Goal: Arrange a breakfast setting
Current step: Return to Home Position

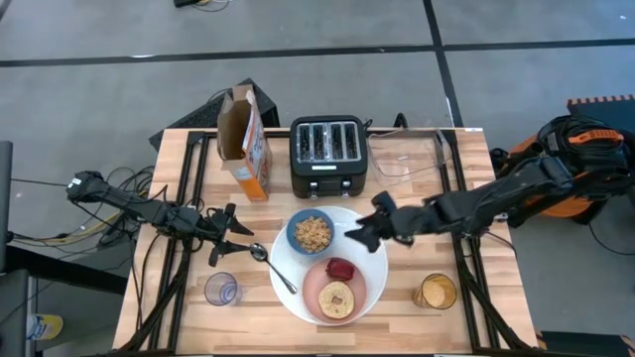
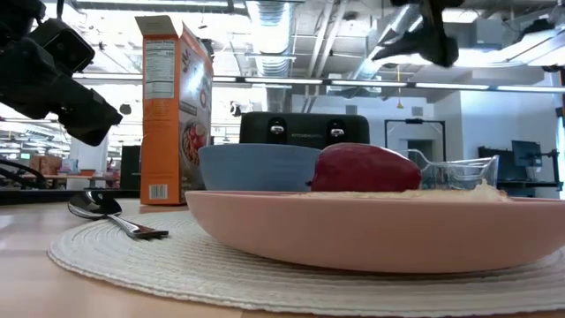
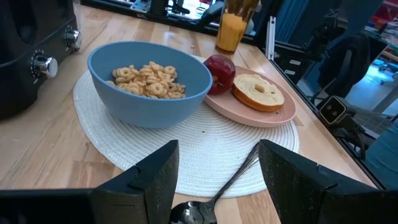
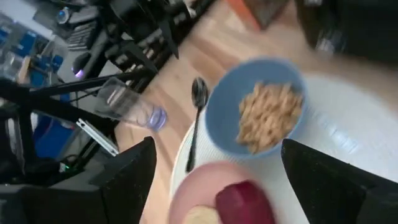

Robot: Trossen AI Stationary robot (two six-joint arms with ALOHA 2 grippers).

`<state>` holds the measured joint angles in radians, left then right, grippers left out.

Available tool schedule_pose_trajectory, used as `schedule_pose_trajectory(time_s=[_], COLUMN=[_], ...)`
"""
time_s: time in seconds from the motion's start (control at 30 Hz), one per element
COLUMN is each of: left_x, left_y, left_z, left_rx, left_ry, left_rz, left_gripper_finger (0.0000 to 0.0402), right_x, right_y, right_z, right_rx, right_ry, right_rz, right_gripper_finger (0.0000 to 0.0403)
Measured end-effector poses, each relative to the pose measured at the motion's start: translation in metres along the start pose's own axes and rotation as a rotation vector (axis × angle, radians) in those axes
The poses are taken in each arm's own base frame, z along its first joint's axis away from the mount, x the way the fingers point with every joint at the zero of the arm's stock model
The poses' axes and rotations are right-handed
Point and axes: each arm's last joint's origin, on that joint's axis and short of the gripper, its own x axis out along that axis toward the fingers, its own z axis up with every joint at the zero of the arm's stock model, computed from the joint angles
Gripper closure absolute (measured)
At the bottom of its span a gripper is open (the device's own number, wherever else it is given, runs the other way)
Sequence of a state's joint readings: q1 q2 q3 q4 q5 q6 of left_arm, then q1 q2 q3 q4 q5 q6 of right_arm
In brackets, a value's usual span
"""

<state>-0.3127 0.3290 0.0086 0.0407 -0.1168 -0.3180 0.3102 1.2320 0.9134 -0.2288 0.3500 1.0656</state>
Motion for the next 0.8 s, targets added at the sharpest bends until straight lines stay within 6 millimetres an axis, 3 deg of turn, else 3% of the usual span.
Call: schedule_pose_trajectory(time_s=[0.23, 0.53, 0.8], left_x=[0.0, 0.0, 0.0], left_y=[0.0, 0.0, 0.0], left_z=[0.0, 0.0, 0.0], left_rx=[0.0, 0.0, 0.0], left_ry=[0.0, 0.0, 0.0], left_rz=[0.0, 0.0, 0.0], left_gripper_finger=[0.0194, 0.0194, 0.0194], right_x=[-0.053, -0.118, -0.153], right_y=[-0.01, -0.029, -0.048], right_z=[0.032, 0.06, 0.068], right_rx=[-0.249, -0.428, -0.522], right_ry=[-0.127, -0.32, -0.368], right_rz=[0.013, 0.018, 0.017], right_gripper_finger=[0.0049, 0.0049, 0.0049])
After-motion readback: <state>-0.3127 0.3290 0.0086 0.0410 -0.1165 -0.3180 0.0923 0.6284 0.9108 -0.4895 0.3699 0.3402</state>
